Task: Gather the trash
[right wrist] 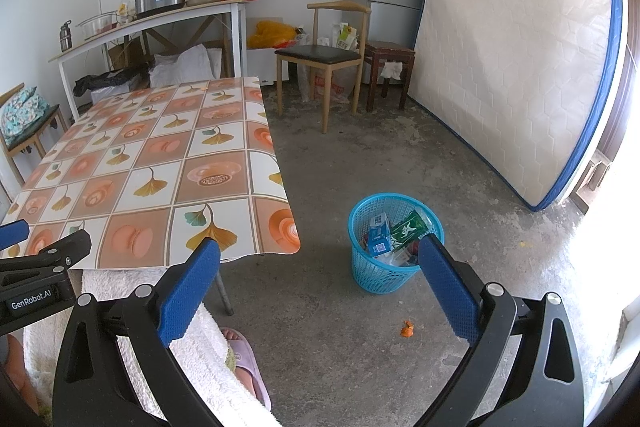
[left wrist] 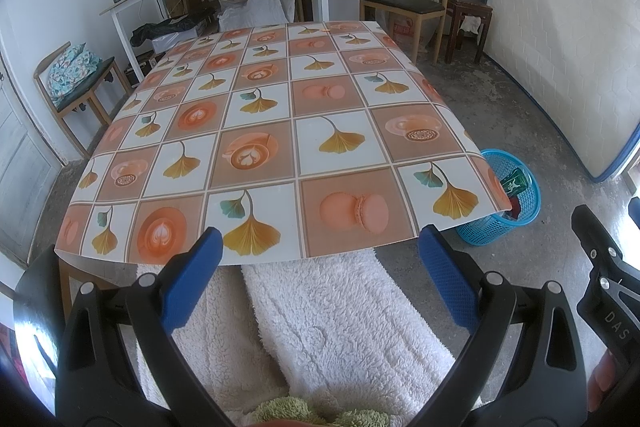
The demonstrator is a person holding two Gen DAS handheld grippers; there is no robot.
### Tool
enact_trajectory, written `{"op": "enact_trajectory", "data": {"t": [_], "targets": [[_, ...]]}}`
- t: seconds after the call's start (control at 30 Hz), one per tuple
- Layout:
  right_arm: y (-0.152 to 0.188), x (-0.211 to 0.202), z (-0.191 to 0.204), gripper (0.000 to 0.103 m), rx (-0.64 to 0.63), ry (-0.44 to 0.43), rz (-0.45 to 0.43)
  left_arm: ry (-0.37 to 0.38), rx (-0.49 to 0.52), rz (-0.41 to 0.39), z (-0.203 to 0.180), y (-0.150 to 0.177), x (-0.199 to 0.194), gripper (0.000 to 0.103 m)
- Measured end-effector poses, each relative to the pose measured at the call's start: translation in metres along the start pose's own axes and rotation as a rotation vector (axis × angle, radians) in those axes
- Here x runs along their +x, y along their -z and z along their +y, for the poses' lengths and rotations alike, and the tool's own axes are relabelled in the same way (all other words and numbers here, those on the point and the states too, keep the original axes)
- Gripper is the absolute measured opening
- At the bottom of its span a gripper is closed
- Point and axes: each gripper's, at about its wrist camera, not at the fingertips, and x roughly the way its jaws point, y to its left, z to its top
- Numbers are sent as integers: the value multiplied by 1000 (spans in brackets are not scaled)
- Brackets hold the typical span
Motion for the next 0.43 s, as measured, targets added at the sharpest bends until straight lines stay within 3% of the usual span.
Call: {"op": "enact_trajectory", "data": {"t": [0.43], "targets": [[1,-1,0,96,0,0,-2,1,0,0,0,-1,0,94]]}}
